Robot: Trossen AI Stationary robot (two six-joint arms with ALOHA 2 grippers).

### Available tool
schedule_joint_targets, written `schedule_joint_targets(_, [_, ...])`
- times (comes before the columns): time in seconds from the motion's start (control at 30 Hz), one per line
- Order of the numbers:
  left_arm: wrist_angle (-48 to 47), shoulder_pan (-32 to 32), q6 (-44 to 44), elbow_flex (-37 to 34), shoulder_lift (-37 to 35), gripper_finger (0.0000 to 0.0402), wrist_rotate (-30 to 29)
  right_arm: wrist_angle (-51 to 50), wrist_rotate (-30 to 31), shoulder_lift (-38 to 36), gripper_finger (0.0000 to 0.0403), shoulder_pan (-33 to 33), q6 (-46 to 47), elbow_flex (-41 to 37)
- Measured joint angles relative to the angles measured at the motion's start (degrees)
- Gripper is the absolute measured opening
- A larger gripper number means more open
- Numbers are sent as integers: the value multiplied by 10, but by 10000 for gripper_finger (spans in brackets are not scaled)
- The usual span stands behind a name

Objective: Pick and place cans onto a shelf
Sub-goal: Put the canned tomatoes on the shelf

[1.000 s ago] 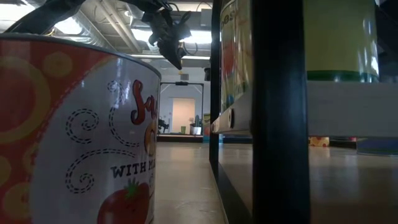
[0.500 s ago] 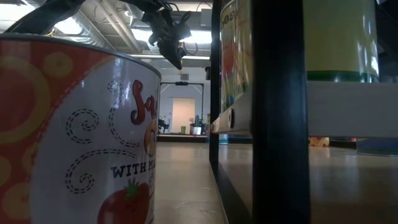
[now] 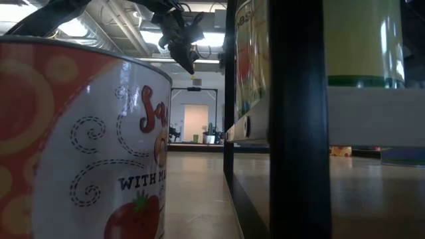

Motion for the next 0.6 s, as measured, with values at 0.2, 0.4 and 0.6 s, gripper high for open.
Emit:
schedule_joint_targets(0.2, [-14,0,1,0,0,1,0,-91,-1,-1,0,18,-8,98])
schedule_joint_targets(0.4, [-52,0,26,0,0,1,0,-176,-1,-2,0,29,-8,184])
schedule_joint_targets(0.6, [-74,1,31,0,0,1,-2,-197,12,-15,0,43,3,228])
